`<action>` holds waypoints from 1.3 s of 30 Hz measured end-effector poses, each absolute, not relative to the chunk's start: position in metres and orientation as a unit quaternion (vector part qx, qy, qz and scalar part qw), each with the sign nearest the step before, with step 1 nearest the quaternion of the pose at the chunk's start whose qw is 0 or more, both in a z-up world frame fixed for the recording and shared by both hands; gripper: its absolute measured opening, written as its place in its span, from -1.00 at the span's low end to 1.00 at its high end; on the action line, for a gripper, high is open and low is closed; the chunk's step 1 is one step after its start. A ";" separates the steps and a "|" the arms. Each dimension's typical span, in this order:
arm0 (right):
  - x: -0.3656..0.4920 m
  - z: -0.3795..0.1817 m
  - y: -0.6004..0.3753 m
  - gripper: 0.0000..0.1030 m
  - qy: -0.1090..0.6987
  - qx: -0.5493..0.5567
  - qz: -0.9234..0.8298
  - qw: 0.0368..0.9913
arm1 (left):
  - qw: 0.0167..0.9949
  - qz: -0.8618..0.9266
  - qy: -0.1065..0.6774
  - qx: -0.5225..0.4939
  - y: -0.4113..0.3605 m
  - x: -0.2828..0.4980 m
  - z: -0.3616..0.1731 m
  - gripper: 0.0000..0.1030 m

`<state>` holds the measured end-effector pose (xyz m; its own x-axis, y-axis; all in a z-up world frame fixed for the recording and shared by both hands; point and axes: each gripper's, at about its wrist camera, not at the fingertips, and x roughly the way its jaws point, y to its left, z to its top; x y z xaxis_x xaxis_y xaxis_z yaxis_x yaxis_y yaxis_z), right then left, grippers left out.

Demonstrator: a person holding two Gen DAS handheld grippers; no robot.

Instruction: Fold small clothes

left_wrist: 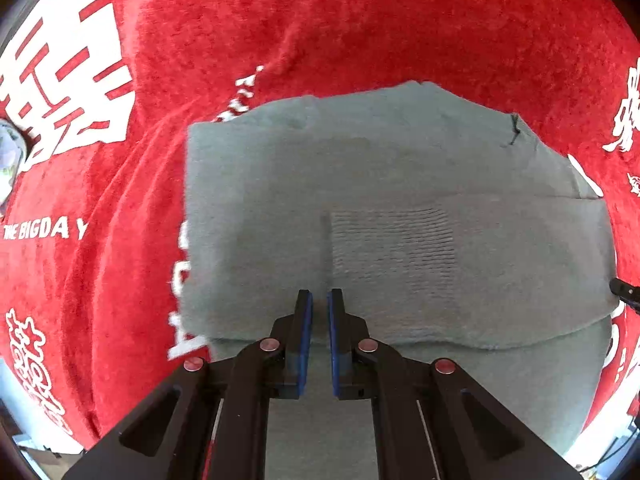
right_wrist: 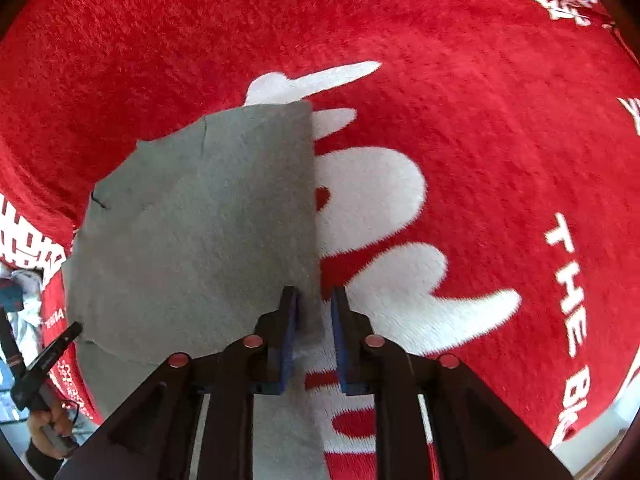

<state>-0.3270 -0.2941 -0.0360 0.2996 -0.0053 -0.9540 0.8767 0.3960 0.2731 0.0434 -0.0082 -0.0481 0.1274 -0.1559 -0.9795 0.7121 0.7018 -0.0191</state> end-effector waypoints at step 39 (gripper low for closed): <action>-0.267 -0.048 -0.365 -0.84 0.453 0.488 -0.348 0.661 | 0.734 -0.250 0.579 0.251 -0.002 0.030 -0.032 0.98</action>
<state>-0.2670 -0.3645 -0.0480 0.3487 -0.0182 -0.9371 0.9007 0.2829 0.3297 0.0298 -0.0020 -0.0323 0.2048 -0.0770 -0.9758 0.6578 0.7491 0.0790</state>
